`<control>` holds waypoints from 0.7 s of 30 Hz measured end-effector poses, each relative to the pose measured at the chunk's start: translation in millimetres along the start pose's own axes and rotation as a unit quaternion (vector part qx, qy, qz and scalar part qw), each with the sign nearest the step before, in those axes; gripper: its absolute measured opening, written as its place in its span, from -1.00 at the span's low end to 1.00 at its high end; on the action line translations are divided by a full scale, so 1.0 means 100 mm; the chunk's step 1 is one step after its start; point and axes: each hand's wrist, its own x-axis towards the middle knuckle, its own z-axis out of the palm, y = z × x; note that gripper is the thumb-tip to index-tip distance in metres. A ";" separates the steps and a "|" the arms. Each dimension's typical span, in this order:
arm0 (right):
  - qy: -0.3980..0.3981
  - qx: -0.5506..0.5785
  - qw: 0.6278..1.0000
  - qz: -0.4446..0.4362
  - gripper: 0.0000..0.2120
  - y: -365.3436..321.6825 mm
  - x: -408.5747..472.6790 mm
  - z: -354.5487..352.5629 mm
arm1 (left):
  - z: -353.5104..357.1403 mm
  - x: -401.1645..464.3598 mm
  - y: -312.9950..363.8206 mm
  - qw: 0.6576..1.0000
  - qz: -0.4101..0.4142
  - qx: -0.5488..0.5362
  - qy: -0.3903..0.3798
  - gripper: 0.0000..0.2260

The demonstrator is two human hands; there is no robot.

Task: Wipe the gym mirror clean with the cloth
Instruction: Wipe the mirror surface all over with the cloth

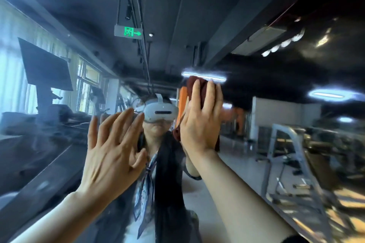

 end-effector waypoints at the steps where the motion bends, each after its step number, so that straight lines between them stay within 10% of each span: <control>1: -0.006 0.011 1.000 -0.017 -0.53 -0.15 -0.02 0.04 | -0.02 -0.07 -0.06 1.000 -0.010 -0.003 0.005 -0.33; 13: -0.095 0.086 0.963 -0.236 -0.57 -0.90 -0.51 0.15 | 0.13 -0.65 0.01 0.993 -0.089 -0.060 0.043 -0.29; 21: -0.029 0.044 0.992 -0.111 -0.63 0.24 -0.36 -0.16 | 0.35 -0.67 0.57 0.996 -0.041 -0.084 0.012 -0.35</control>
